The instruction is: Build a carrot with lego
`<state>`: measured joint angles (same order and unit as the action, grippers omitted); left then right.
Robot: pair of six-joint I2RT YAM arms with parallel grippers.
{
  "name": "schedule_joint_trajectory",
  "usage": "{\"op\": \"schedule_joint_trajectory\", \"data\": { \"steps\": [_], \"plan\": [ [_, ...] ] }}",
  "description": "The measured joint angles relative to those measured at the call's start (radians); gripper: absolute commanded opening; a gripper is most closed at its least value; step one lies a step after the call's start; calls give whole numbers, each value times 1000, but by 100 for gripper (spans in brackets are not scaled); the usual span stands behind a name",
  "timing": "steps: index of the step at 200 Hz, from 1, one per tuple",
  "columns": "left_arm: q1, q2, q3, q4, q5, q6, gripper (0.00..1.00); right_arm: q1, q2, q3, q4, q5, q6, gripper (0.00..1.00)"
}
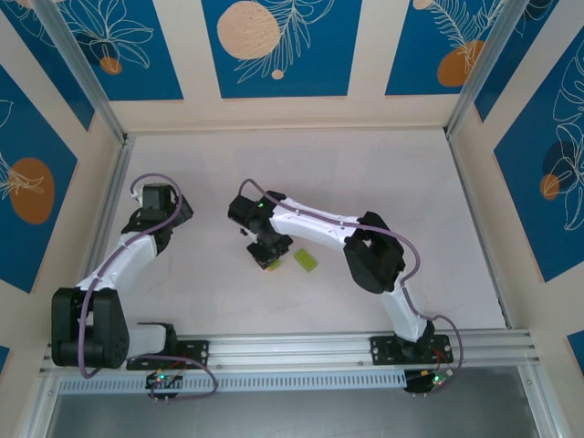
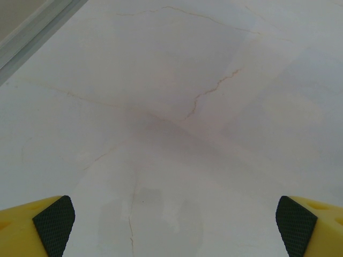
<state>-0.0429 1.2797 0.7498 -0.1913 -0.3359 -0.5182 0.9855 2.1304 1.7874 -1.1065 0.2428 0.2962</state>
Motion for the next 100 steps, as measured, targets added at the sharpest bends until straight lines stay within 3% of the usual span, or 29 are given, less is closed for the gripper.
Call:
{"op": "schedule_joint_trajectory", "data": {
  "steps": [52,100],
  "plan": [
    [0,11,2,0,6,0,99,-1,-32,-95,64,-6,-3,55],
    [0,12,4,0,6,0,99,-3,-107,-130,101,-6,-18,66]
  ]
}}
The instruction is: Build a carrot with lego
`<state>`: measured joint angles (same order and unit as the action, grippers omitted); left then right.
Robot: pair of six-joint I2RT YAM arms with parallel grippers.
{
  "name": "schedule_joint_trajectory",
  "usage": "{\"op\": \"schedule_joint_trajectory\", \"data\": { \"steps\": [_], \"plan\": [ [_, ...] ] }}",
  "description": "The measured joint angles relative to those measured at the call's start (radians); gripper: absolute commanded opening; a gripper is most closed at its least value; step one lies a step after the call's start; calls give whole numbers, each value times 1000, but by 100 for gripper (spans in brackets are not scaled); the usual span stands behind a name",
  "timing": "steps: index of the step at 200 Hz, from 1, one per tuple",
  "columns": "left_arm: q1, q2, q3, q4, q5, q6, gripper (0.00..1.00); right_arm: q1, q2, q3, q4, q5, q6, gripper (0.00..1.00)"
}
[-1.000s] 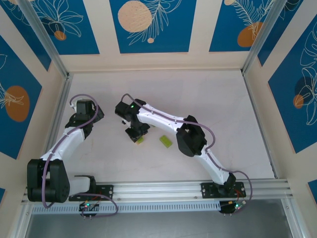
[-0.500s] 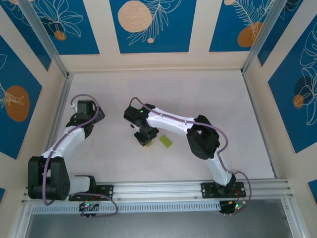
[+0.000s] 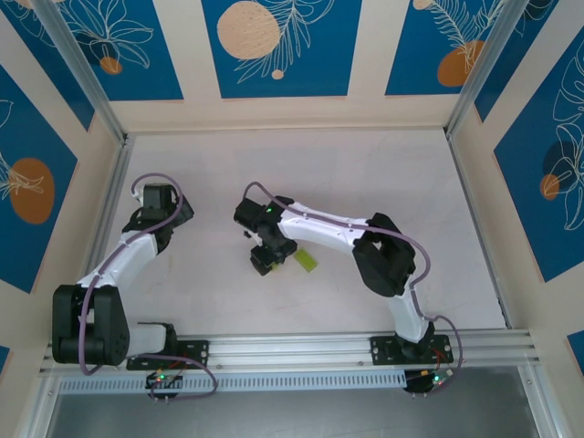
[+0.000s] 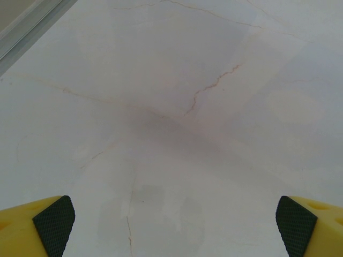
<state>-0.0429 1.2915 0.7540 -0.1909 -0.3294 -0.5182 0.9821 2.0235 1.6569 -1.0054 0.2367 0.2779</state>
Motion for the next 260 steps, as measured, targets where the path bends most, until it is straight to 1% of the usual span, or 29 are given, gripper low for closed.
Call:
{"op": "schedule_joint_trajectory", "data": {
  "steps": [40,61,80,103,132,171,218,230,260],
  "plan": [
    [0,0,5,1,0,0,99,-26,-170,-45,5,6,-5,69],
    [0,0,6,1,3,0,99,-67,-243,-97,7,20,-9,68],
    [0,0,6,0,7,0,99,-109,-271,-161,14,23,-10,68],
    [0,-1,6,0,7,0,99,-152,-259,-240,34,23,-17,67],
    [0,-6,6,0,7,0,99,-161,-209,-296,73,22,-25,65],
    [0,-8,6,0,7,0,99,-163,-140,-312,122,22,-39,63],
    [0,-8,6,0,7,0,99,-186,-93,-312,162,18,-52,59],
    [0,-8,6,0,7,0,99,-192,-86,-312,165,18,-55,57],
    [0,-8,6,0,7,0,99,-199,-82,-312,173,14,-63,49]
  ]
}}
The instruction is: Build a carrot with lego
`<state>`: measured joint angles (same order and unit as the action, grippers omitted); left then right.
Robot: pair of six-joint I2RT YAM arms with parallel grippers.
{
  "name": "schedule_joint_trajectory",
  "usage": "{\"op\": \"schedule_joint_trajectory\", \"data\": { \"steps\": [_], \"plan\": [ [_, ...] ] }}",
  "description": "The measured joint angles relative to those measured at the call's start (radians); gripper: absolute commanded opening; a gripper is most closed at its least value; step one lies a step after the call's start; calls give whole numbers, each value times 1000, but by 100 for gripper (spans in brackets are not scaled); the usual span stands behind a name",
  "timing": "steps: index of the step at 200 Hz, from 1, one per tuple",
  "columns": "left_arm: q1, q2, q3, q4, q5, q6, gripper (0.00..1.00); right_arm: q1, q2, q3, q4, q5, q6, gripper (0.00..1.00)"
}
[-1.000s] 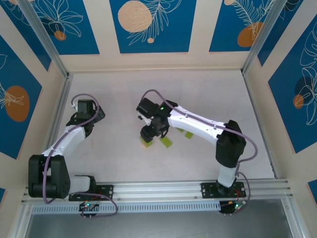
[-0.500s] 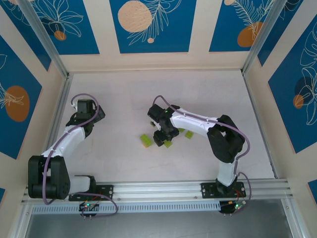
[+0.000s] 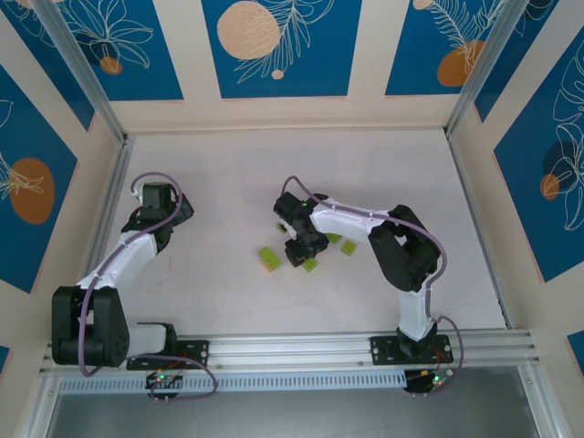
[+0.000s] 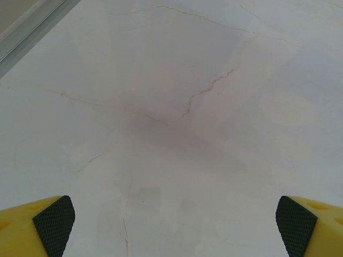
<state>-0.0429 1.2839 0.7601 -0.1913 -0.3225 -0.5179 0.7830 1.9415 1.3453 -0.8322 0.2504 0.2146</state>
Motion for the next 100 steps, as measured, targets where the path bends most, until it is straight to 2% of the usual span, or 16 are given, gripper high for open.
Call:
{"op": "schedule_joint_trajectory", "data": {
  "steps": [51,100],
  "plan": [
    [0,0,0,1,0,0,99,0,0,0,2,-14,-6,38],
    [0,0,0,1,0,0,99,0,-3,0,-9,-22,-2,36]
  ]
}}
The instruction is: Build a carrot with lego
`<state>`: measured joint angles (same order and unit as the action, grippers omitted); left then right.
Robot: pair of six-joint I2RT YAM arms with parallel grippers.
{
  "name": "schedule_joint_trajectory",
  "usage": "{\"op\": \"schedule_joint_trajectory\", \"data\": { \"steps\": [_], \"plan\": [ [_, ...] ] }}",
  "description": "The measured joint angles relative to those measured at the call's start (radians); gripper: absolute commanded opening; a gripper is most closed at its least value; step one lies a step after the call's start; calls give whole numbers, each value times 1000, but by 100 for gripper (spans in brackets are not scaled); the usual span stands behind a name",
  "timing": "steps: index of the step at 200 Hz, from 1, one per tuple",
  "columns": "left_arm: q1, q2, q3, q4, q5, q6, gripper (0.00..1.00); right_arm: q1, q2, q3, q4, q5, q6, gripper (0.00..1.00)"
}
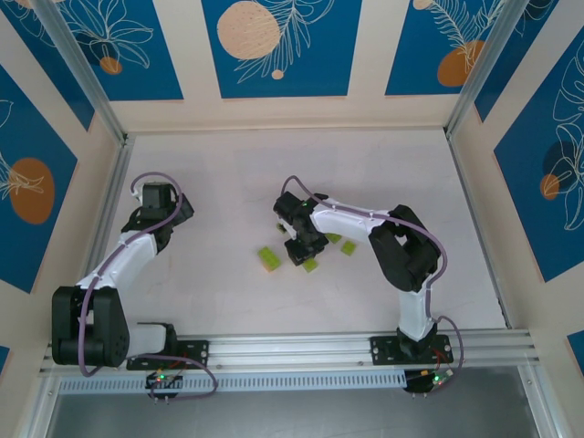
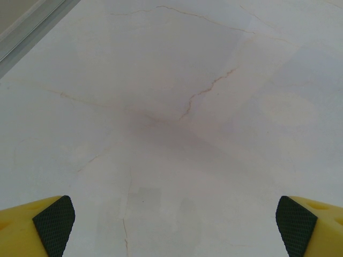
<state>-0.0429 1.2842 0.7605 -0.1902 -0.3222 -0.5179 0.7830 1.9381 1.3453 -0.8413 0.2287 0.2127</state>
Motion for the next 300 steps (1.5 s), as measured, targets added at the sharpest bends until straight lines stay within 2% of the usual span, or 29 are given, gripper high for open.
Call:
{"op": "schedule_joint_trajectory", "data": {
  "steps": [37,91,163,215,300],
  "plan": [
    [0,0,0,0,0,0,99,0,-52,29,-85,-17,17,36],
    [0,0,0,0,0,0,99,31,-88,252,-214,-55,31,36],
    [0,-13,0,-5,0,0,99,97,95,517,-324,-98,30,36],
    [0,-27,0,-6,0,0,99,112,206,590,-348,-106,30,36],
    [0,-27,0,-6,1,0,99,116,217,602,-360,-106,31,36]
  ]
}}
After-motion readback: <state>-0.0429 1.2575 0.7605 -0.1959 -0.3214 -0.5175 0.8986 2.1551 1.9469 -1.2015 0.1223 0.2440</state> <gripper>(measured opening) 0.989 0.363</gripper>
